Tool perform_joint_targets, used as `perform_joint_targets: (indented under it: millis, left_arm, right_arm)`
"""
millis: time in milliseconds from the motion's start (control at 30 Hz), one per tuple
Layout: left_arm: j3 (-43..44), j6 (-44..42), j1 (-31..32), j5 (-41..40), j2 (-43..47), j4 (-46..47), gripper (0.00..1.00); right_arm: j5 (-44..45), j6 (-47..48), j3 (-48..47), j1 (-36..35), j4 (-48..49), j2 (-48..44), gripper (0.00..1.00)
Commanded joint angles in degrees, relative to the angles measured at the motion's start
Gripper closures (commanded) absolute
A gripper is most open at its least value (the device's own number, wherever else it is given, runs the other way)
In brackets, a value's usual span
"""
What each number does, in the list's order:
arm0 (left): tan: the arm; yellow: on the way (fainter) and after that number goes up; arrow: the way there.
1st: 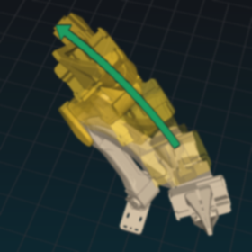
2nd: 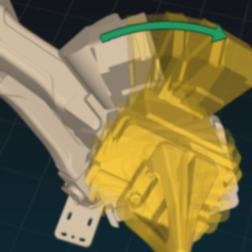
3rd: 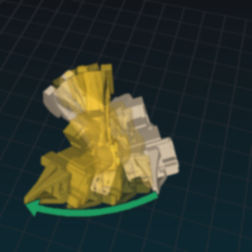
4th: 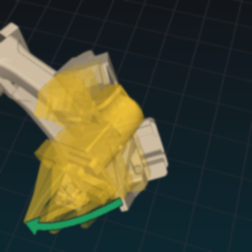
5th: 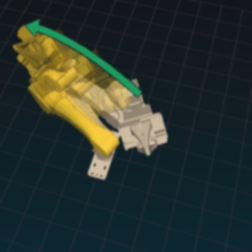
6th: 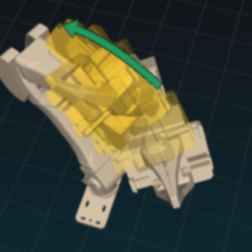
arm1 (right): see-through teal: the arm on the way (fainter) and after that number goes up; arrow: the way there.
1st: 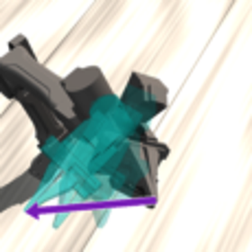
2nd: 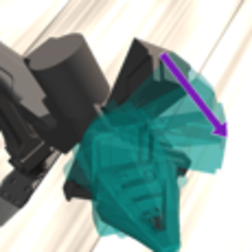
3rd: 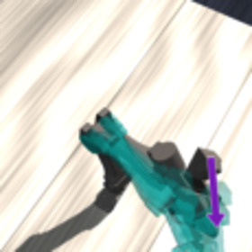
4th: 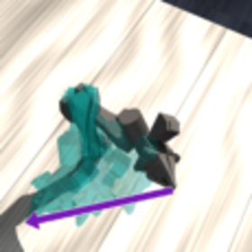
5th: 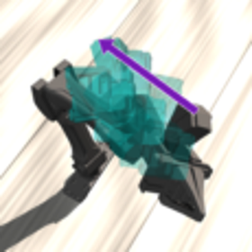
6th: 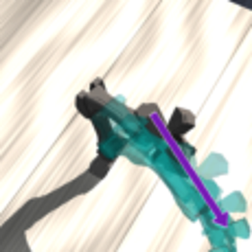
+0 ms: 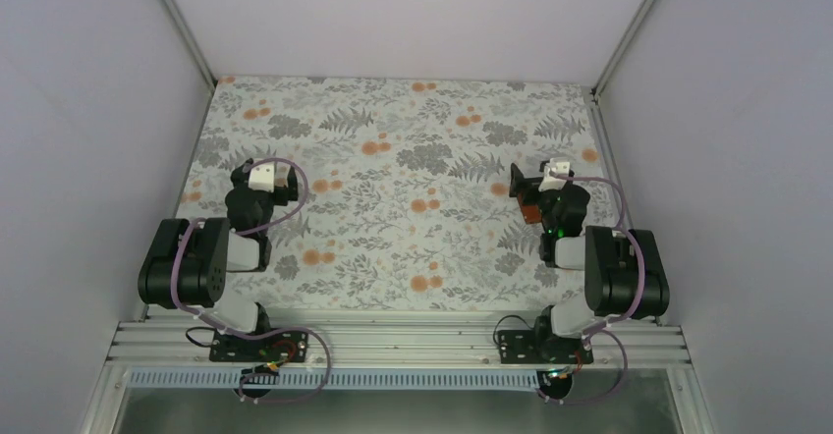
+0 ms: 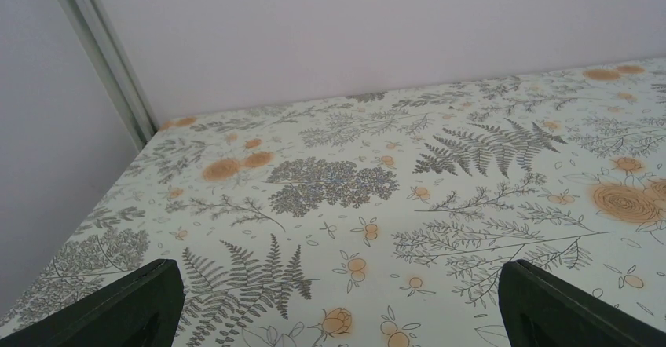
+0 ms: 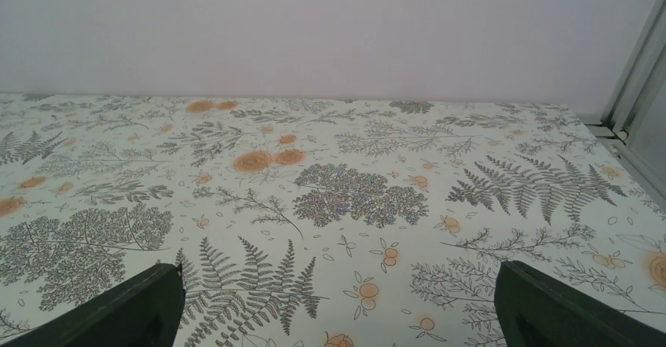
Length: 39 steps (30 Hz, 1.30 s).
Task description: Take the credit cards out of the card holder
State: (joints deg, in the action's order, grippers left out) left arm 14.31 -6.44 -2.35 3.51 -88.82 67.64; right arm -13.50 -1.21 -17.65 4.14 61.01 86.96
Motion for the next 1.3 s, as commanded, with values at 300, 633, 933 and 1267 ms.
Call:
perform_joint_targets:
  millis: [300, 633, 933, 1267]
  left_arm:
    - [0.07, 0.05, 0.25, 0.25, 0.01, 2.54, 0.0]
    - [22.31, 0.94, -0.19, -3.78, 4.92, -35.44, 0.0]
    - [43.41, 0.71, -0.35, -1.06, 5.38, -66.74, 0.0]
    - [44.36, 0.17, -0.46, 5.08, 8.37, -70.72, 0.0]
  right_arm:
    - [16.69, -9.46, -12.39, 0.89, -30.3, -12.74, 0.0]
    - [19.66, -17.87, -39.77, 0.51, -82.48, -4.69, 0.0]
    - [19.04, -15.84, -41.22, -0.28, -96.81, 0.78, 0.0]
    - [14.24, -12.12, -39.91, -0.34, -100.92, 14.0, 0.0]
